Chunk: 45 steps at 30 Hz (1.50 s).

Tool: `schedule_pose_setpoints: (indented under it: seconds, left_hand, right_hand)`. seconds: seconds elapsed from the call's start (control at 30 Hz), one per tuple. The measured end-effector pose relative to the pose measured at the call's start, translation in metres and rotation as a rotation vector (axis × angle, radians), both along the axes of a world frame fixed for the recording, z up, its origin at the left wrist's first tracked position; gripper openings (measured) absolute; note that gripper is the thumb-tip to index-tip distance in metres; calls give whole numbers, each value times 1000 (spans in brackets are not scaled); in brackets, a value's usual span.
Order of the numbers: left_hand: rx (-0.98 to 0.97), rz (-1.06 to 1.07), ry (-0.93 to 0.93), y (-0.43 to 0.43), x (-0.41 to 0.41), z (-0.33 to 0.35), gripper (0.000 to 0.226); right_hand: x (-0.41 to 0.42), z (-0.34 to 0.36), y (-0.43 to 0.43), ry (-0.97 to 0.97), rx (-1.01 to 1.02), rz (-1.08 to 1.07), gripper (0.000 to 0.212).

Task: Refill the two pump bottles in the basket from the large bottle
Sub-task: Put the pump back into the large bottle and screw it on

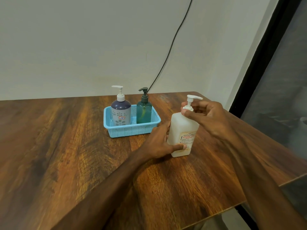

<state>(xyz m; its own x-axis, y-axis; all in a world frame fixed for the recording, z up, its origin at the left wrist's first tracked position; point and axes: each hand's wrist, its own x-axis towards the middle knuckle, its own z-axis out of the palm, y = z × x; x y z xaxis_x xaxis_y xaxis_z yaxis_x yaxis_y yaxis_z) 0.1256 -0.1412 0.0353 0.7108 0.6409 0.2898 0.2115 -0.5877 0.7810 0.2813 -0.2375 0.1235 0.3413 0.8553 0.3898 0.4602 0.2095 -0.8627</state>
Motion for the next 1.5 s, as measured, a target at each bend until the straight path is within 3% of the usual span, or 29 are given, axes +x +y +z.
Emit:
schedule_pose_setpoints:
  seconds: [0.13, 0.27, 0.37, 0.6, 0.77, 1.03, 1.27, 1.5]
  left_hand:
    - [-8, -8, -7, 0, 1, -2, 82]
    - [-17, -7, 5, 0, 3, -1, 80]
    - [-12, 0, 16, 3, 3, -2, 82]
    - [-64, -22, 6, 3, -3, 0, 80]
    - [-56, -16, 16, 2, -3, 0, 80]
    - [-33, 10, 20, 0, -1, 1, 75]
    - [-24, 56, 12, -4, 1, -4, 77]
    - [-10, 81, -56, -9, 3, -5, 88]
  right_hand:
    - [-12, -9, 14, -116, 4, -260, 57]
    - [-3, -1, 4, -60, -31, -29, 36]
    - [0, 0, 0, -87, -8, -23, 26]
    - [-1, -2, 7, -190, 34, -82, 35]
    - [16, 9, 3, -165, -112, 117, 35]
    - [5, -9, 3, -140, 37, -47, 33]
    - [-15, -25, 6, -185, 106, -267, 46]
    - [-4, -25, -6, -181, 17, -178, 47]
